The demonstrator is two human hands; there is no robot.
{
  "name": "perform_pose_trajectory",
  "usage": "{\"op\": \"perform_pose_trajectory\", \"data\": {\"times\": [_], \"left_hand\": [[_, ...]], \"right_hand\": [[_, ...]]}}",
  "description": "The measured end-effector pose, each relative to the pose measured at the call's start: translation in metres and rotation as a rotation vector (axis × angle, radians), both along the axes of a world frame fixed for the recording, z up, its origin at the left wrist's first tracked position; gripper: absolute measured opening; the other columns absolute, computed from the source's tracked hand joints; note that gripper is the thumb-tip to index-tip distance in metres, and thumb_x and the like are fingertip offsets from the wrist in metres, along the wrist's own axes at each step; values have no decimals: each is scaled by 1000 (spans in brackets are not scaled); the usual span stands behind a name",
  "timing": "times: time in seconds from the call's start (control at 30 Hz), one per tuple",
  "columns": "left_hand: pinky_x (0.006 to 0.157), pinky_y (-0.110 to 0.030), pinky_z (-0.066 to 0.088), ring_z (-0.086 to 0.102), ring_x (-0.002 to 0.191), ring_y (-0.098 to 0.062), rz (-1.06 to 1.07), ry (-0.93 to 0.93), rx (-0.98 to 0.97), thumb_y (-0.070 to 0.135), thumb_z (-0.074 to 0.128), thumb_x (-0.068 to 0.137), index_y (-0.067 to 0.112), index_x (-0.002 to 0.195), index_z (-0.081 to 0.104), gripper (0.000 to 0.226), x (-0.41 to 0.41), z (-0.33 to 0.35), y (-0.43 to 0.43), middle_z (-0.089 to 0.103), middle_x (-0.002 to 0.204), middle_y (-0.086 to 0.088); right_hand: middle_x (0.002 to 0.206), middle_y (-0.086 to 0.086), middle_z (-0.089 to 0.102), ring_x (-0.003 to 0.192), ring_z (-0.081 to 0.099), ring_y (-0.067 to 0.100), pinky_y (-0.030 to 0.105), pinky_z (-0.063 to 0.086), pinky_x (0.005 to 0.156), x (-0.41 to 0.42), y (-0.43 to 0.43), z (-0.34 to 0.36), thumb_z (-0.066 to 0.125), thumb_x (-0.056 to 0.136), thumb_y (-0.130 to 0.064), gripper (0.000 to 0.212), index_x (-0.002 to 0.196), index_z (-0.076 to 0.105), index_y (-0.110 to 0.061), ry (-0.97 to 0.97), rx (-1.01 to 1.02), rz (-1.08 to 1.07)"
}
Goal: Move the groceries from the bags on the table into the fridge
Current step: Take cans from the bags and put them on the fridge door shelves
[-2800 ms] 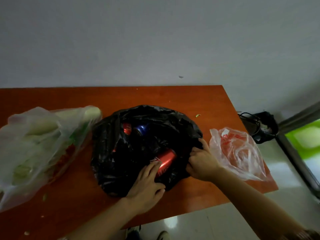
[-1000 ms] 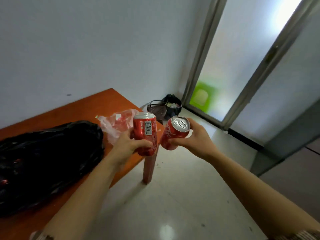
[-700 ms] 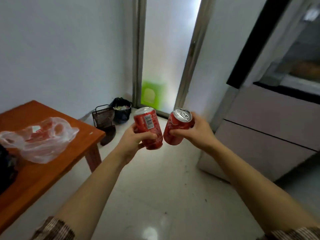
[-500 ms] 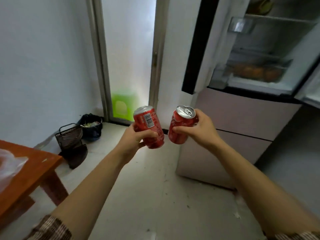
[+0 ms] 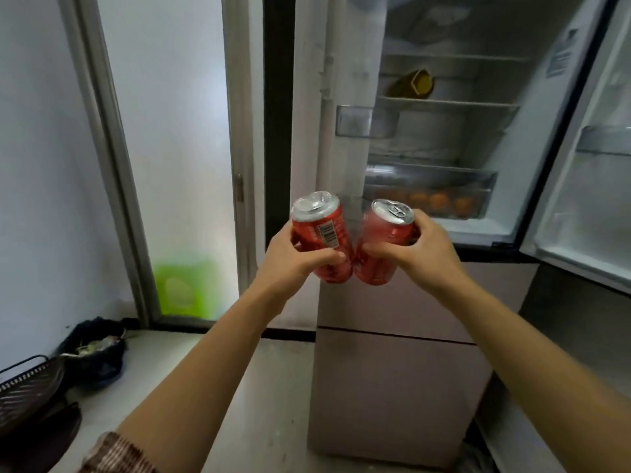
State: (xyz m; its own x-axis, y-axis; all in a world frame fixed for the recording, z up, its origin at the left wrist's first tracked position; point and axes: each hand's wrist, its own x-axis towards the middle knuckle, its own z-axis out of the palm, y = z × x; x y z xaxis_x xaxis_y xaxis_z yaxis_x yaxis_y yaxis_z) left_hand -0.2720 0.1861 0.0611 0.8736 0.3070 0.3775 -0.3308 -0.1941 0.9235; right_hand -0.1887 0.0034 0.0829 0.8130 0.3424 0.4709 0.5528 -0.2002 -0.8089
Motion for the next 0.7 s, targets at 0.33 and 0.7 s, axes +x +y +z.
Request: {"op": "perform_pose_trajectory", "data": {"times": [0.33,0.7], "left_hand": [[89,-21,49,58,106,-7,425,-273,453,31,87,61,28,129,37,84,128,54,-25,57,117,13],[79,-37,49,59,99,-26,715,-37,718,33,80,64,31,130,38,79,190,27,-32,54,117,0]], "right_hand": [[105,-14,63,96,61,-1,17,51,78,150,14,59,89,62,-27,60,113,57,-26,-93,194,-1],[98,2,72,92,69,16,33,56,85,254,57,28,86,57,-6,51,102,64,-17,90,23,211]]}}
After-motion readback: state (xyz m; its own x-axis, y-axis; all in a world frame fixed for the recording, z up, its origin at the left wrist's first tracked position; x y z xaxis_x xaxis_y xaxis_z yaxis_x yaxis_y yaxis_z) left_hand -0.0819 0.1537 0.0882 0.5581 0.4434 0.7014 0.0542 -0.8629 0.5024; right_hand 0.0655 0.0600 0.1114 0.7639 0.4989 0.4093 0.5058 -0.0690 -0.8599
